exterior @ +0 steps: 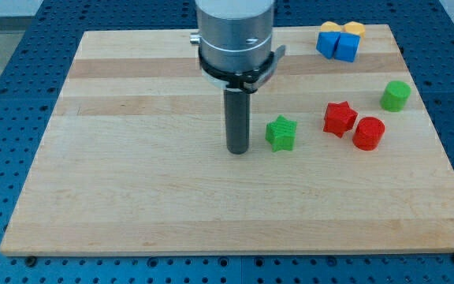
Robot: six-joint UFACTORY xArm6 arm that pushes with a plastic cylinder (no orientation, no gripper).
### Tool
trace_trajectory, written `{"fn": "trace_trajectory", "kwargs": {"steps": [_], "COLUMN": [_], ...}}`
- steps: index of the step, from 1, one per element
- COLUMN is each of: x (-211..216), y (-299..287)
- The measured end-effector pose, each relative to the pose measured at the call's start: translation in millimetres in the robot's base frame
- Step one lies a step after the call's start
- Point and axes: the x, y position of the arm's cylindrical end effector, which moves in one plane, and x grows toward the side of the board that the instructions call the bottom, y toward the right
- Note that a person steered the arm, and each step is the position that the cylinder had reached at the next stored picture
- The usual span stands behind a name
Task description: Push the green star and red blocks to the center right
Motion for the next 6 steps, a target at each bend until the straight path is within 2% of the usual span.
{"fn": "trace_trajectory", "kwargs": {"steps": [2, 6], "x": [-16, -27], "y": [20, 125]}}
